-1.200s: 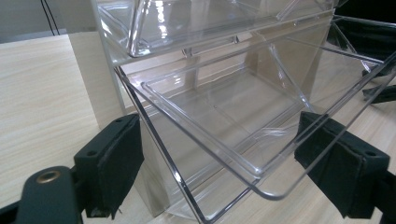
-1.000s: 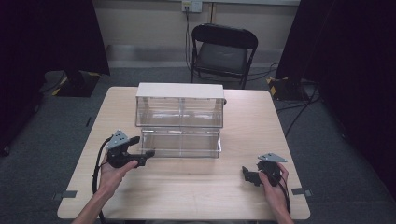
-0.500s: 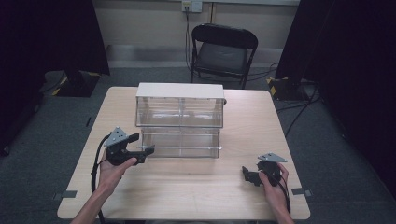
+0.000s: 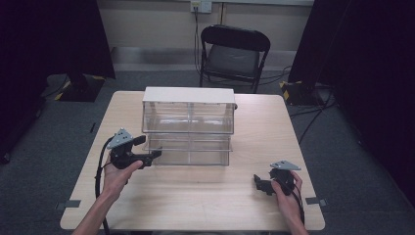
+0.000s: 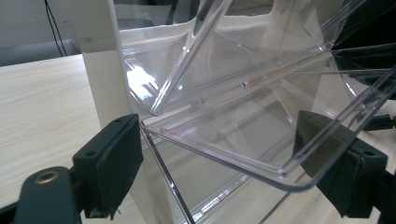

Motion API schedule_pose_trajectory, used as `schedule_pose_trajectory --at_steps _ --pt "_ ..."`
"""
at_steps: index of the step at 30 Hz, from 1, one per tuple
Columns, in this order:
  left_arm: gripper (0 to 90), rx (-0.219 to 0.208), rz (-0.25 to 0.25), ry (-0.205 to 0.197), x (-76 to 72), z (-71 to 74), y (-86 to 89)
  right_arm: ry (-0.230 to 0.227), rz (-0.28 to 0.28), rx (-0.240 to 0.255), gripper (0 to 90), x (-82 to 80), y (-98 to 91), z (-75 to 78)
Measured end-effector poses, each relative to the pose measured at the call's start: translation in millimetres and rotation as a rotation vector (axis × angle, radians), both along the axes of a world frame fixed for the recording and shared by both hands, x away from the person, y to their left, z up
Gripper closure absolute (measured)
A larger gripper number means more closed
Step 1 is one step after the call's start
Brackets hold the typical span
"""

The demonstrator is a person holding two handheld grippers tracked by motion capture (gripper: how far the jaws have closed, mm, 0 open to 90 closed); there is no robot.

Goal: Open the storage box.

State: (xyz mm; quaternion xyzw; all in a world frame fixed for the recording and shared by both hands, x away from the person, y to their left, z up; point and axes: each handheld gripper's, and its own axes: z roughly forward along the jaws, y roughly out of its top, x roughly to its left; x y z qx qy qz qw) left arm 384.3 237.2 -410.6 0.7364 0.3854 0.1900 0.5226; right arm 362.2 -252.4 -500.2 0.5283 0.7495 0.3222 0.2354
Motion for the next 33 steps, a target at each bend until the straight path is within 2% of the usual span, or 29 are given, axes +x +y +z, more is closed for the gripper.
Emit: schedule_pose_trajectory --at_steps 7,20,23,27,33 --pt "15.6 0.003 0.004 -0.008 3.6 1.3 -0.3 0.0 0.001 0.0 10.5 0.1 0.0 0.0" --pt "15.5 0.001 0.014 0.006 8.8 -1.3 -2.1 0.001 0.001 0.0 10.5 0.1 0.0 0.0" --pt "15.5 0.011 0.012 0.006 9.4 -1.4 -1.8 0.001 0.001 0.0 10.5 0.1 0.0 0.0" --pt "15.5 0.001 0.017 0.013 9.8 -1.2 -2.8 -0.001 0.003 -0.002 10.4 0.2 -0.1 -0.1" --pt "15.5 0.018 0.01 0.001 10.3 3.7 -4.6 0.0 0.003 -0.002 10.4 0.2 -0.1 -0.1"
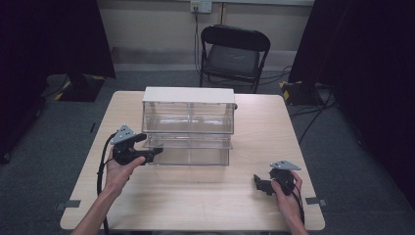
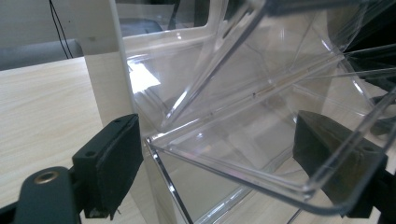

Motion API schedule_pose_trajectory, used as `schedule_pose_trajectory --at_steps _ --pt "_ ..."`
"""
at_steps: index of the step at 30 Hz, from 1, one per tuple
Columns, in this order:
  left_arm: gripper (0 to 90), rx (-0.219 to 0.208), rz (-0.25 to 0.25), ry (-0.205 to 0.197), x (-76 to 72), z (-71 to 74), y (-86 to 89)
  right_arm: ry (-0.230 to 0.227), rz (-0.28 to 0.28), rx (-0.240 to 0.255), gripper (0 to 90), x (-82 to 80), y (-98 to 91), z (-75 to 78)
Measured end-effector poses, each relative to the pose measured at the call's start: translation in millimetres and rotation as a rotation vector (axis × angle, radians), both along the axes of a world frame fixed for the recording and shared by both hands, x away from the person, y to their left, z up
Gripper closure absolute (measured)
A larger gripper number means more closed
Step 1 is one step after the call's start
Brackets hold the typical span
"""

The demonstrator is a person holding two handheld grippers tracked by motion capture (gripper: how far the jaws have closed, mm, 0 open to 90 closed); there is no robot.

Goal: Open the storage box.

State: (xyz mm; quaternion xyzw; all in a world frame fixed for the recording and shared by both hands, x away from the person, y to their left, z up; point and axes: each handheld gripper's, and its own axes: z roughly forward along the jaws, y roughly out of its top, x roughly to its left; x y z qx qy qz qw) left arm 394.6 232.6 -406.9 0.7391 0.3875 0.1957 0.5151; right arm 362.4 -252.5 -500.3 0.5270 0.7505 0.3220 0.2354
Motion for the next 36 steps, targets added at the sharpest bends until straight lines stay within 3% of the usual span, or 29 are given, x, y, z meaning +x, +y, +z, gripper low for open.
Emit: schedule_pose_trajectory --at_steps 14,36 --pt "15.5 -0.007 -0.009 -0.023 1.8 5.5 -2.9 0.0 0.0 0.0 10.4 0.0 0.0 0.0" --pt "15.1 -0.013 -0.002 -0.027 3.8 10.7 -5.2 0.0 0.0 0.0 10.4 0.0 0.0 0.0"
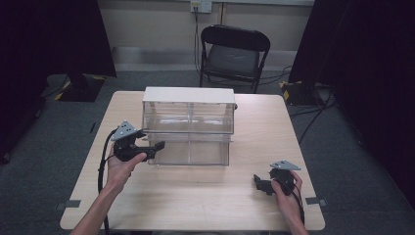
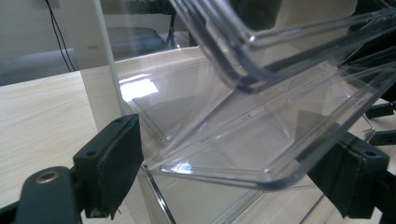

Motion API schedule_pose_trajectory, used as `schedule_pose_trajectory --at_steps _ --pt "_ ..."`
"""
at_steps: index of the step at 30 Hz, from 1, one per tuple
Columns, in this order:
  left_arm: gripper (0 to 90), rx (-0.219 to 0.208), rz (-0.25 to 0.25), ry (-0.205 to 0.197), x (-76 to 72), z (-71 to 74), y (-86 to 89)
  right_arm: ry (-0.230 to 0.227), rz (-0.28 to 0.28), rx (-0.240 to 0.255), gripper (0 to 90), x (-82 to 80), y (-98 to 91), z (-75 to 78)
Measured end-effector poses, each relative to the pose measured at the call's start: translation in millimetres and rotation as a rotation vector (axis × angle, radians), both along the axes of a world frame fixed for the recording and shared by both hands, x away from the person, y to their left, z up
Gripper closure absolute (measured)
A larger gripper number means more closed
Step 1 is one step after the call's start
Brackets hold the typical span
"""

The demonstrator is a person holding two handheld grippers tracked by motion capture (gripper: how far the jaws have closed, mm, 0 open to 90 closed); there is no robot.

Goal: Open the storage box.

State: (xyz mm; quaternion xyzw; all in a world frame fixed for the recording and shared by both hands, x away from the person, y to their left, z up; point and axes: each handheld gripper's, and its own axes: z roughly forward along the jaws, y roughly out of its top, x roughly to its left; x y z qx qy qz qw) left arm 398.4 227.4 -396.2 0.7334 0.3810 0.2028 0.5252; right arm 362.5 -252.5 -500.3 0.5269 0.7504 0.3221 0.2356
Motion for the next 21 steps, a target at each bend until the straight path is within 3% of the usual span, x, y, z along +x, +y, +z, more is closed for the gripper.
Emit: schedule_pose_trajectory --at_steps 21 --pt "9.9 0.003 0.0 -0.002 2.2 5.4 -2.6 0.0 0.0 0.0 10.4 0.0 0.0 0.0"
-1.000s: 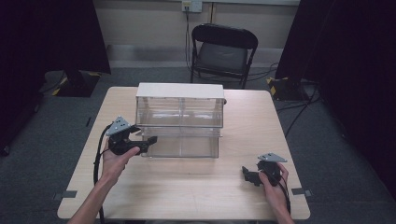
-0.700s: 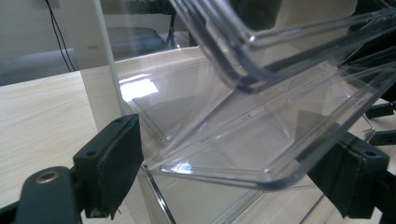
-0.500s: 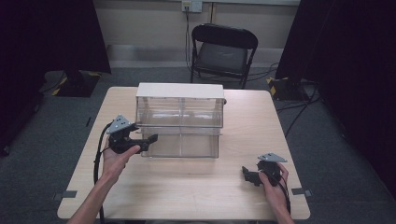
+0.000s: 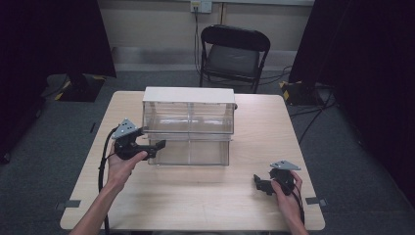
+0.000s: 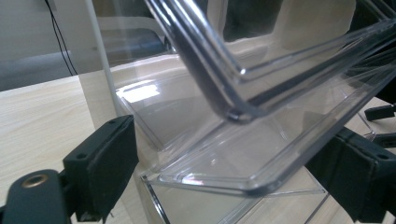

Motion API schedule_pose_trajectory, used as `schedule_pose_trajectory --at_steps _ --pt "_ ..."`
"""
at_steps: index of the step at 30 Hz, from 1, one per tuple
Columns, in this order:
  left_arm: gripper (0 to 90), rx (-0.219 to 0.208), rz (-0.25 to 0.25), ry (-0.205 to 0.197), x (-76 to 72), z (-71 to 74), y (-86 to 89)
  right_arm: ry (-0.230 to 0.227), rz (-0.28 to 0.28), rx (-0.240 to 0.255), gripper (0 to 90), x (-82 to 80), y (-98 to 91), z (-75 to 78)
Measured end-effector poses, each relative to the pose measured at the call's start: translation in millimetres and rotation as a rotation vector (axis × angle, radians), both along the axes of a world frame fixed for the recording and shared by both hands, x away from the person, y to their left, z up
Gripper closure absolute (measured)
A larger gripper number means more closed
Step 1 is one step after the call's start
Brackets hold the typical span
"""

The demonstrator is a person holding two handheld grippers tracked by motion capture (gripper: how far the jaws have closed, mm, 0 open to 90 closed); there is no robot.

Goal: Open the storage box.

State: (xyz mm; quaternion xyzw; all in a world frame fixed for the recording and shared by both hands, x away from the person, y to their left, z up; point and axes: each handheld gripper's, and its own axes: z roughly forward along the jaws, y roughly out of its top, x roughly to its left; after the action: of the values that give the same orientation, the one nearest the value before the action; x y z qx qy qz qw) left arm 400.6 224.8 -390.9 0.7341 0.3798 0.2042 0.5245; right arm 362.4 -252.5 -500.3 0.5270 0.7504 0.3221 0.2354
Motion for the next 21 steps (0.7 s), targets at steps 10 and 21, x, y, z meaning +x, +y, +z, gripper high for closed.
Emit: schedule_pose_trajectory --at_steps 10,21 --pt "7.7 -0.001 0.0 0.0 0.7 1.1 -1.1 0.0 0.0 0.0 10.4 0.0 0.0 0.0" --pt "2.0 0.003 -0.01 -0.002 -0.3 9.1 -4.1 0.0 0.0 0.0 10.4 0.0 0.0 0.0"
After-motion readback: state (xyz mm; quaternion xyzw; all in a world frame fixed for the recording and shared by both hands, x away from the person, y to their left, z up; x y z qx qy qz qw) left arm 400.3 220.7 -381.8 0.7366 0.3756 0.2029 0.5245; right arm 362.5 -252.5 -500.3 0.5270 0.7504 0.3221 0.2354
